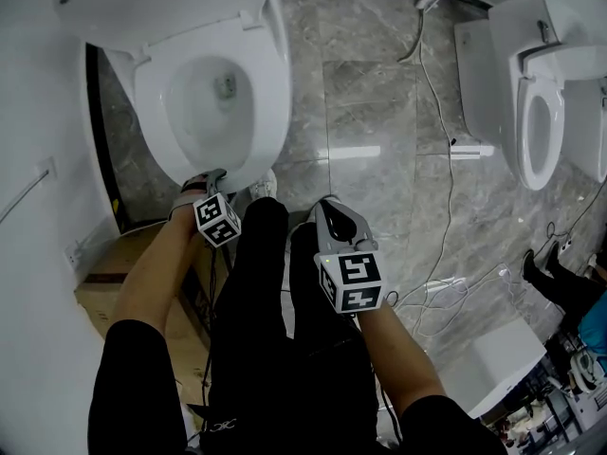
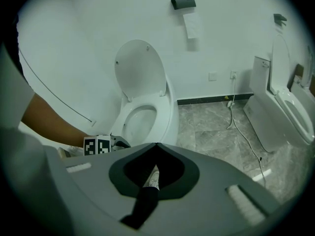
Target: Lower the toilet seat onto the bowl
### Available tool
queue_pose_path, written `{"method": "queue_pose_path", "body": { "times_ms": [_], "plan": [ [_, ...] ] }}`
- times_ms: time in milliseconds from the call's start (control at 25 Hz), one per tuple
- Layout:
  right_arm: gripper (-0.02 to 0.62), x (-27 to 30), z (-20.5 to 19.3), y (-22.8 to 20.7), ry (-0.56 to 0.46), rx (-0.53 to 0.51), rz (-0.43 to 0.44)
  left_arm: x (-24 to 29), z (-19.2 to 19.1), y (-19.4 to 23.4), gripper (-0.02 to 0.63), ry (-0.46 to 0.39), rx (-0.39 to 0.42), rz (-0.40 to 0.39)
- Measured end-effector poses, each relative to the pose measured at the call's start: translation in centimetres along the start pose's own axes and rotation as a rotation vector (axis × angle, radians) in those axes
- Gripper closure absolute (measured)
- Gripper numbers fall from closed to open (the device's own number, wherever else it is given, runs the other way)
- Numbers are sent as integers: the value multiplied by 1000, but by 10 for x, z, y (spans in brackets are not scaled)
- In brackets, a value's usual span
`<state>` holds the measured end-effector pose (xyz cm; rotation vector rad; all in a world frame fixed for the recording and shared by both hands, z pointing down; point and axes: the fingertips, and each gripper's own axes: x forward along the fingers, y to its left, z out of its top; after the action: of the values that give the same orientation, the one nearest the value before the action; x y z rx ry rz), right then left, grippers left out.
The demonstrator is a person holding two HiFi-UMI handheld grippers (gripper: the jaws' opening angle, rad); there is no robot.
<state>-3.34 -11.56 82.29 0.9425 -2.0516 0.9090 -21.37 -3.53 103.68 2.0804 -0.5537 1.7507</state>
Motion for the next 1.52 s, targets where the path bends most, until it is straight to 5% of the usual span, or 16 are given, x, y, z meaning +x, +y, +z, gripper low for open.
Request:
{"method": "queue_pose_path", "body": {
  "times_ms": [200, 280, 320, 520, 720, 1000, 1520],
  "plan": [
    [588, -12, 10, 4, -18, -21, 13, -46, 30, 6, 338, -168, -108, 80],
    [588, -17, 15, 3, -25, -31, 14, -77, 48, 15, 562, -241, -181, 143],
    [588, -19, 17, 3, -28, -37, 13, -92, 57, 20, 598, -276, -231, 169],
    [588, -38, 43, 1, -60, -61, 4, -162, 103, 39, 597, -447, -526, 217],
    [588, -69, 89, 13, -131, -95, 17, -230, 149, 65, 597, -565, -684, 294],
    [588, -129, 151, 39, -239, -156, 27, -356, 207, 91, 597, -714, -725, 409],
    [588, -260, 280, 40, -527, -82, -67, -558, 289, 94, 597, -902, -690, 457]
  ]
}}
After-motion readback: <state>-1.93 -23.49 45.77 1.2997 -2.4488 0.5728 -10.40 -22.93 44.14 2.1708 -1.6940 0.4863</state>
